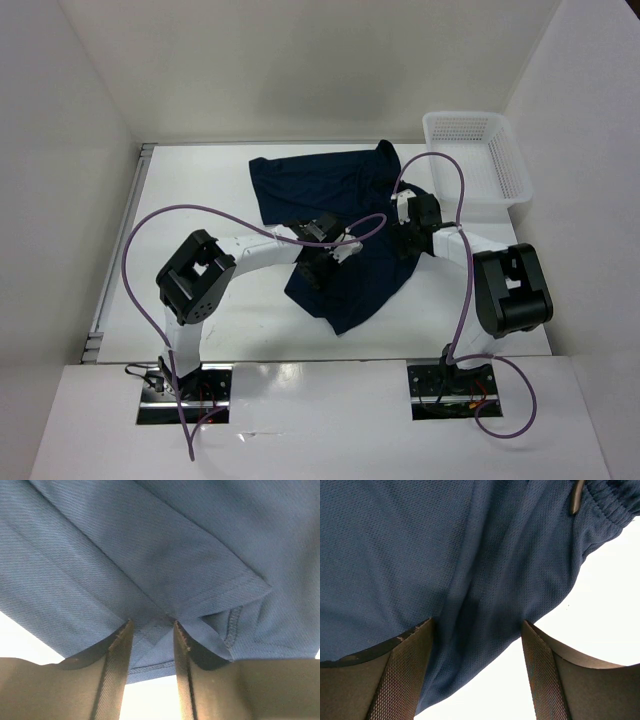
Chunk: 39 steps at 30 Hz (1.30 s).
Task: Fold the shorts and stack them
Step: Flatten the shorts out
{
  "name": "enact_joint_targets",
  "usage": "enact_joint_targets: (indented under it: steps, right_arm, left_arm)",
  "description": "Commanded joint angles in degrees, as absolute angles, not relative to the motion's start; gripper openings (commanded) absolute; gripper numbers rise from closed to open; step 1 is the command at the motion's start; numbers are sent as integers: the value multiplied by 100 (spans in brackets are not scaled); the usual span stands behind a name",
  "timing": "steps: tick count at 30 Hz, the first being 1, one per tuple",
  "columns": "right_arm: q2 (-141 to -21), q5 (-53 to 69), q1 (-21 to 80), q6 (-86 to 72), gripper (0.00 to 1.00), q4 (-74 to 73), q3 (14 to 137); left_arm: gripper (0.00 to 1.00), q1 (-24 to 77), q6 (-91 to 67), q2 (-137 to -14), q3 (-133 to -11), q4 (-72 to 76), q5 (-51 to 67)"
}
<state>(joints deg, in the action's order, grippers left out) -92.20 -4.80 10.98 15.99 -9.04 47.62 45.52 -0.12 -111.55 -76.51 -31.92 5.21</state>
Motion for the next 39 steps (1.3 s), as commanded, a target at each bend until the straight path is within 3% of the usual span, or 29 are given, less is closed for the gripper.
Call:
enact_joint_targets:
  steps: [1,16,24,39]
  right_arm:
    - [-8992,-483,1063,1652,75,-862,4649]
    - [-8711,-431,1063,1767,75,-809,4544]
    - [-8534,-272,1063,1872,75,-861,4316]
    - [-8368,-114,1063,1978,75,-914,4210]
  left_arm:
    - [47,4631,0,-11250,-7883,-3436,870]
    - [50,4939,0,-11205,-7506,-2769,-562]
    - [41,4939,0,-11197,-7506,-2522,-1176]
    - [46,4939,0,-11030,-7664,-2821,-1257]
